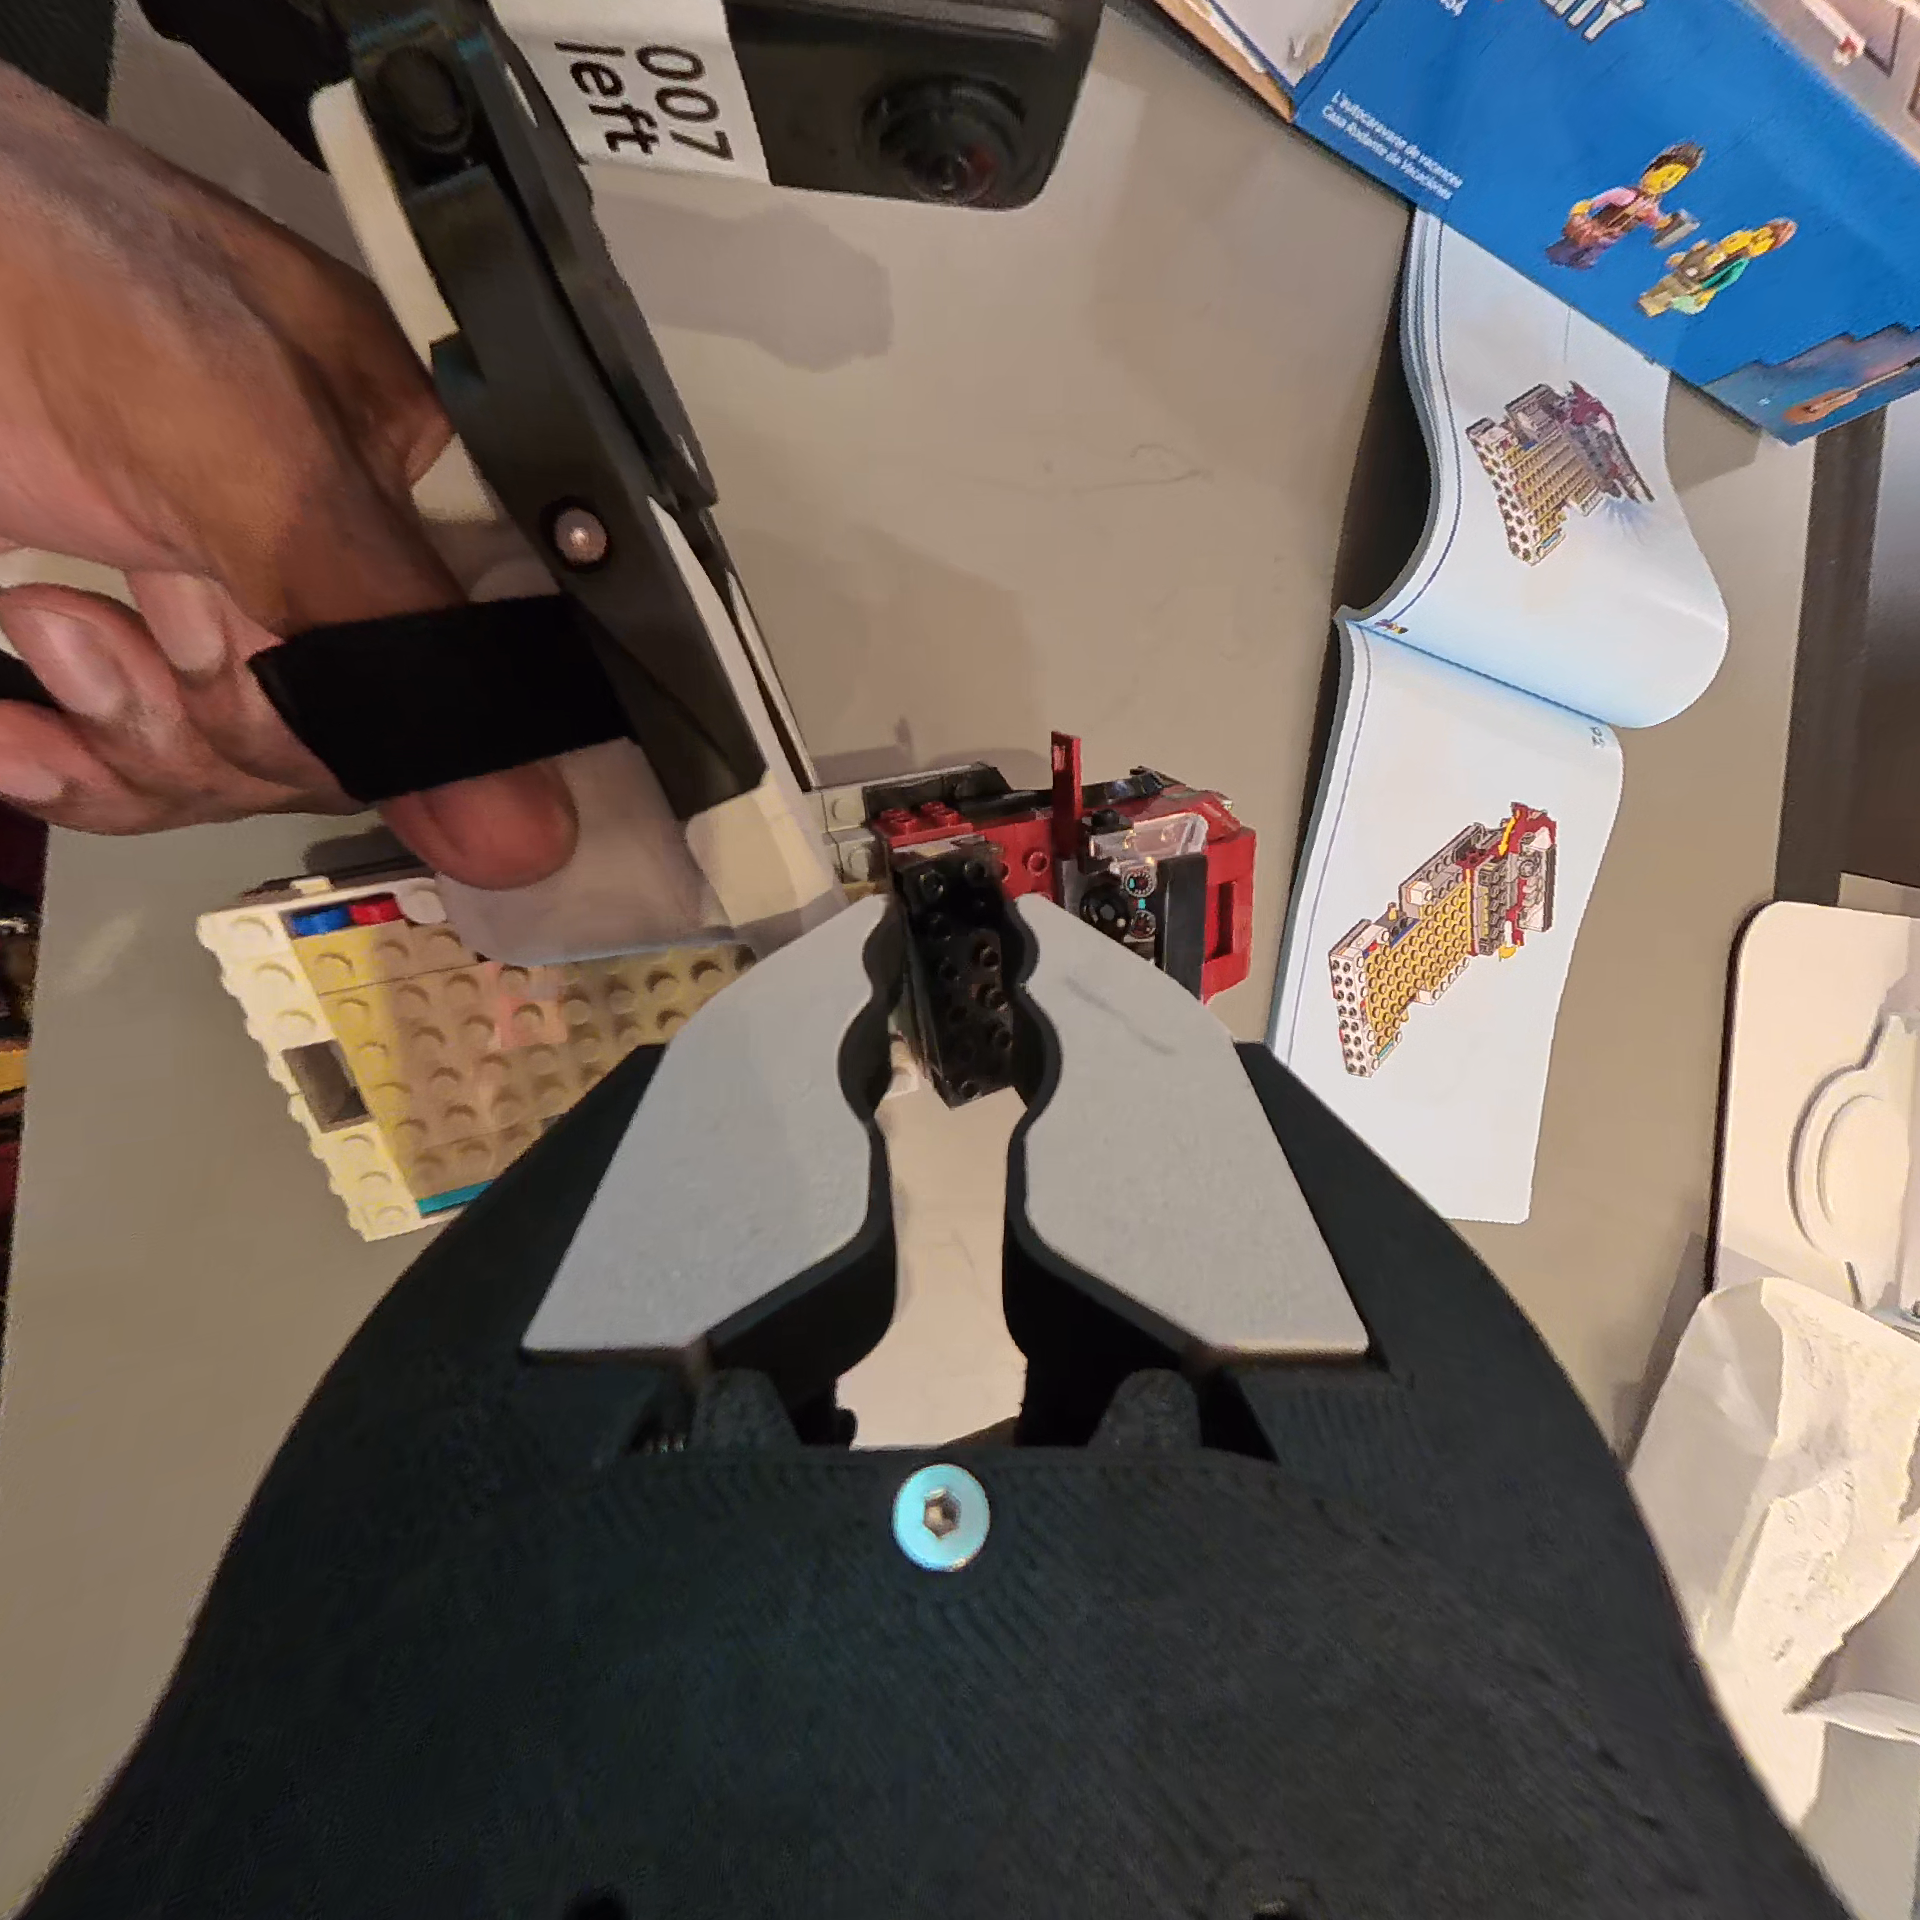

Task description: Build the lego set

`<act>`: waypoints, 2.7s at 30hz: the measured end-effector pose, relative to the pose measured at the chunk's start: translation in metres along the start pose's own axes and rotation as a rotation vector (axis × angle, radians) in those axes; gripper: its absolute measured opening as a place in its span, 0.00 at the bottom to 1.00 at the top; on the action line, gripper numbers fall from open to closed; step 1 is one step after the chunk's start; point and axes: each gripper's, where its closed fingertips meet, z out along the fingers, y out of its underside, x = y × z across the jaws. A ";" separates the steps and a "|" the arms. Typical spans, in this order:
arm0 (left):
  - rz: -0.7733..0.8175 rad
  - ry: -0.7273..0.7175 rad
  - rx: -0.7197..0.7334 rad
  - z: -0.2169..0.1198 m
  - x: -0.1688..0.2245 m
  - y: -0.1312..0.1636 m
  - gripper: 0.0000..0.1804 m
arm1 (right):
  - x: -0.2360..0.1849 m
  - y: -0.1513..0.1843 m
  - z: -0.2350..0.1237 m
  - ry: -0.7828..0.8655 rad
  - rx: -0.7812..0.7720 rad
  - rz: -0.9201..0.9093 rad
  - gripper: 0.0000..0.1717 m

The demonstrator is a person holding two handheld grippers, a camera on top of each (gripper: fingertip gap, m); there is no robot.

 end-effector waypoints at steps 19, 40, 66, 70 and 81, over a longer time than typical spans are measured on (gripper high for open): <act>0.047 -0.001 -0.001 -0.001 0.002 0.000 0.13 | -0.001 -0.008 -0.006 -0.125 0.038 0.024 0.10; 0.065 -0.011 0.003 -0.001 0.002 0.000 0.13 | 0.001 -0.008 -0.005 -0.077 0.008 -0.071 0.11; 0.098 0.004 -0.010 -0.001 0.006 0.003 0.13 | -0.002 -0.008 -0.007 -0.112 0.034 -0.056 0.09; 0.096 0.002 -0.014 0.000 0.006 0.003 0.13 | -0.003 -0.007 -0.006 -0.114 0.045 -0.056 0.09; 0.096 -0.010 -0.027 0.000 0.005 0.005 0.13 | -0.003 -0.006 -0.005 -0.105 0.054 -0.049 0.09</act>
